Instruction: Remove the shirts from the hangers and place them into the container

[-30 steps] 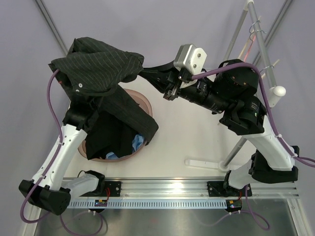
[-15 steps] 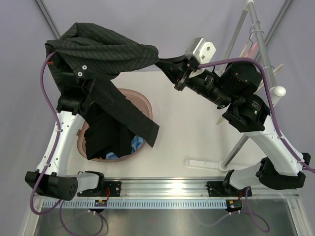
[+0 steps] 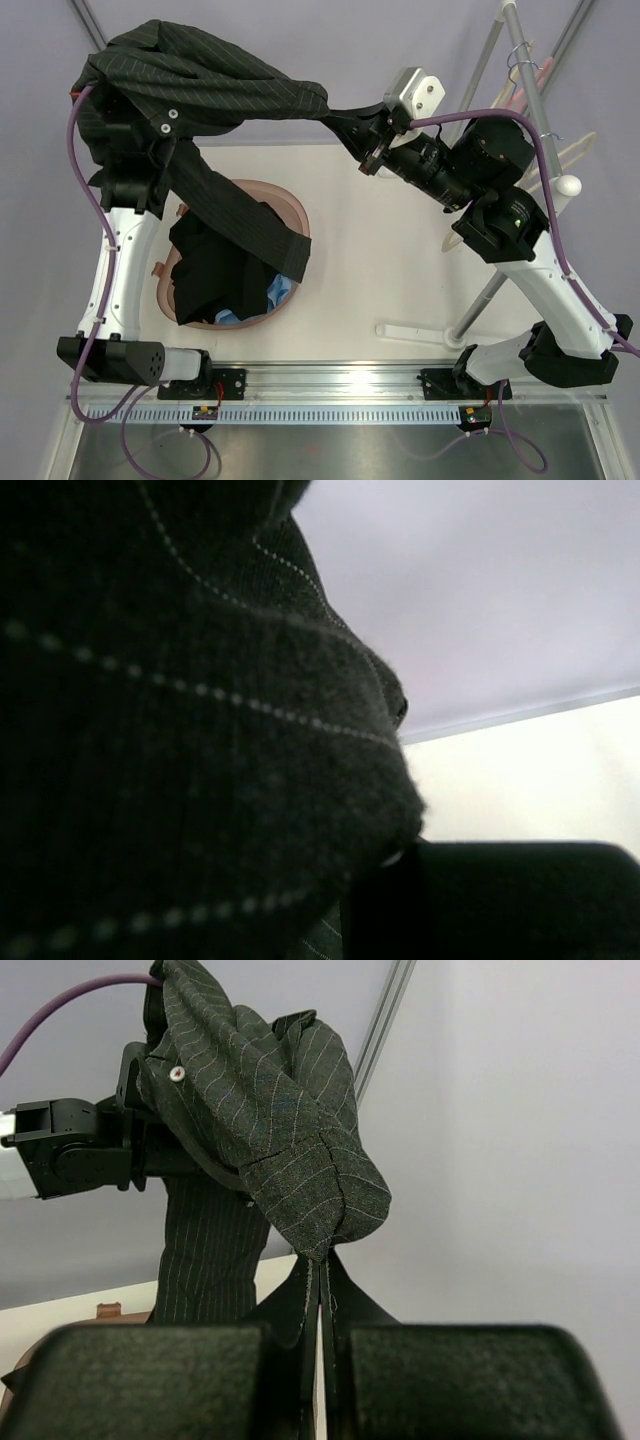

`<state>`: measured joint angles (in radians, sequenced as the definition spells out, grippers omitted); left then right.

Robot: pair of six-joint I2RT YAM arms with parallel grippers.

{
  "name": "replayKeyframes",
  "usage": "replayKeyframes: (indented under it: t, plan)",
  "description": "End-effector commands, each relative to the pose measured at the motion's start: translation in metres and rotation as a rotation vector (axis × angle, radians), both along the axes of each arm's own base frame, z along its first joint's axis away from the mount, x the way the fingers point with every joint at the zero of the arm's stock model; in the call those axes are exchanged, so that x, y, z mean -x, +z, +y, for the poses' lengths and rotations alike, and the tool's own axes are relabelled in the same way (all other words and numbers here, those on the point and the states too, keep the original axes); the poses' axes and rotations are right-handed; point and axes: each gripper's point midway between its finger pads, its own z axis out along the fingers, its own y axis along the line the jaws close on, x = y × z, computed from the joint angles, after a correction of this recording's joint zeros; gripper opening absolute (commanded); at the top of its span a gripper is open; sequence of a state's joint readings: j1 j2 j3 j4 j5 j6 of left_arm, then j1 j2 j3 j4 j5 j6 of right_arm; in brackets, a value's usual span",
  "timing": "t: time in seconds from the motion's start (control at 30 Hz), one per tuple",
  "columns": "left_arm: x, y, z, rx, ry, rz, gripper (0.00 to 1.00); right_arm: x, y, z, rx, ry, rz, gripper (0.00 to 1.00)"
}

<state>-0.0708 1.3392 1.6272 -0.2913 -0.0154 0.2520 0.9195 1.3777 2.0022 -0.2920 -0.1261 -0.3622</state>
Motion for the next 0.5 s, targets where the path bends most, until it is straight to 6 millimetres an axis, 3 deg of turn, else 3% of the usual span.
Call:
replayKeyframes:
  t: [0.0,0.13,0.27,0.37,0.47]
  plan:
    - [-0.004,0.030,0.006,0.065,-0.019,-0.077,0.21,0.012,0.036,-0.029,-0.095,-0.019,-0.070,0.00]
    - [-0.011,0.008,-0.003,0.098,-0.057,-0.032,0.21,0.011,0.036,-0.034,-0.103,-0.041,-0.070,0.00]
    - [-0.019,0.002,-0.010,0.123,-0.089,-0.003,0.20,0.008,0.036,-0.039,-0.100,-0.060,-0.064,0.00]
    - [-0.017,0.007,-0.019,0.140,-0.131,-0.003,0.20,0.011,0.036,-0.041,-0.106,-0.053,-0.060,0.00]
    - [-0.012,-0.008,-0.026,0.166,-0.162,0.032,0.20,0.011,0.031,-0.038,-0.093,-0.040,-0.043,0.00]
